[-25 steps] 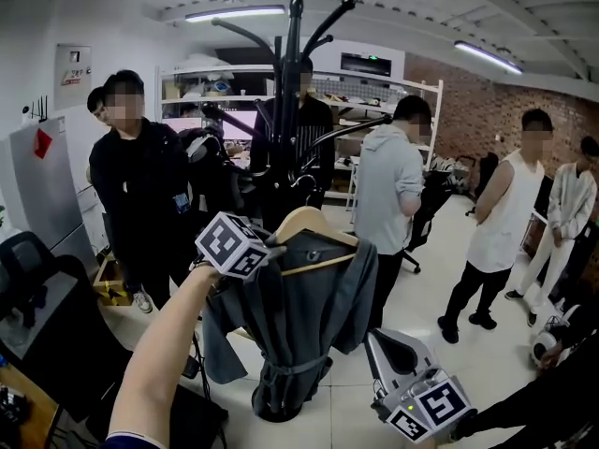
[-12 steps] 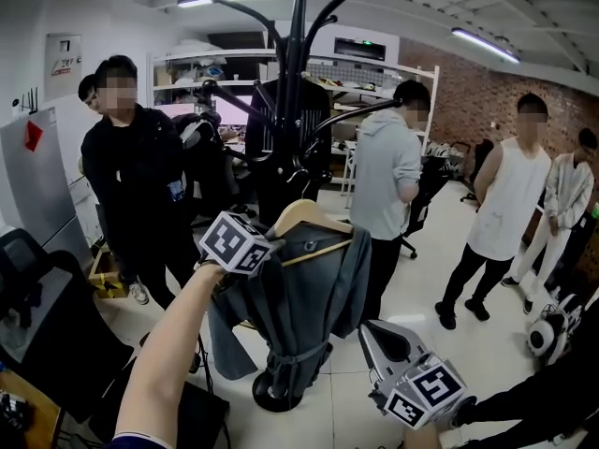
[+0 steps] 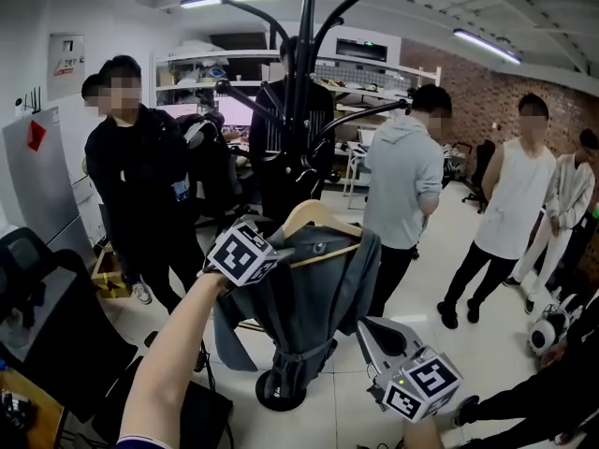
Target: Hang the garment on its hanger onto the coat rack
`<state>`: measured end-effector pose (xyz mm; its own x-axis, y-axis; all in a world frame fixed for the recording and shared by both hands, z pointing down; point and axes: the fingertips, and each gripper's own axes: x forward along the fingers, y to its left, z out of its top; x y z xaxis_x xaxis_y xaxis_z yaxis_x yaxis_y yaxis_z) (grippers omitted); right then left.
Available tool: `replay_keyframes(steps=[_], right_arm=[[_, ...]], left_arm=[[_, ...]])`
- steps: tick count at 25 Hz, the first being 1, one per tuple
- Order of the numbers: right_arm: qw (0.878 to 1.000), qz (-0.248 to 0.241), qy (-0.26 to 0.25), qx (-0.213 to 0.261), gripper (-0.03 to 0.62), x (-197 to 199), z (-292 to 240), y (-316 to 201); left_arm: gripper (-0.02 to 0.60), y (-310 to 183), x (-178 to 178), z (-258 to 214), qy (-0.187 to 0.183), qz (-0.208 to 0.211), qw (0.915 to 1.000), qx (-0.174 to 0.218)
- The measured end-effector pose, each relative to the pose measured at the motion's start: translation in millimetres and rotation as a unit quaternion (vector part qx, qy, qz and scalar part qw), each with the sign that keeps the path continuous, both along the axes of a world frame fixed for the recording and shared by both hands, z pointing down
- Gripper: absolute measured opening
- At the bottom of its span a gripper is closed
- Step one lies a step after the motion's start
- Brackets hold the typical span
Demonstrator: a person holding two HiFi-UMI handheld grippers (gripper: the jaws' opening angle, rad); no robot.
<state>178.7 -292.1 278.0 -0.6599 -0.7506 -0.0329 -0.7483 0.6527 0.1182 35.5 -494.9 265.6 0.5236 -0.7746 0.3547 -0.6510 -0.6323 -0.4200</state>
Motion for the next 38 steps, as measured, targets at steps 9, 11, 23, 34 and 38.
replay_keyframes(steps=[9, 11, 23, 34, 38], right_arm=[[1.000, -0.004, -0.005, -0.024, 0.005, 4.3, 22.0, 2.4], [1.000, -0.005, -0.001, -0.027, 0.005, 2.7, 26.3, 1.8], [0.998, -0.016, 0.008, -0.065, 0.005, -8.0, 69.6, -9.1], [0.997, -0.022, -0.009, -0.067, 0.005, -12.9, 70.7, -10.7], [0.997, -0.023, -0.009, -0.071, 0.003, -14.4, 73.5, -10.9]], left_arm=[[0.208, 96.6, 5.0, -34.1, 0.053, -0.019, 0.9902, 0.128], [0.150, 112.7, 10.1, -19.5, 0.065, -0.027, 0.9885, 0.134], [0.006, 163.4, 46.3, 103.1, 0.241, -0.033, 0.9692, -0.035], [0.006, 170.7, 50.7, 107.7, 0.247, -0.040, 0.9673, -0.042], [0.006, 171.4, 49.4, 108.3, 0.246, -0.040, 0.9675, -0.044]])
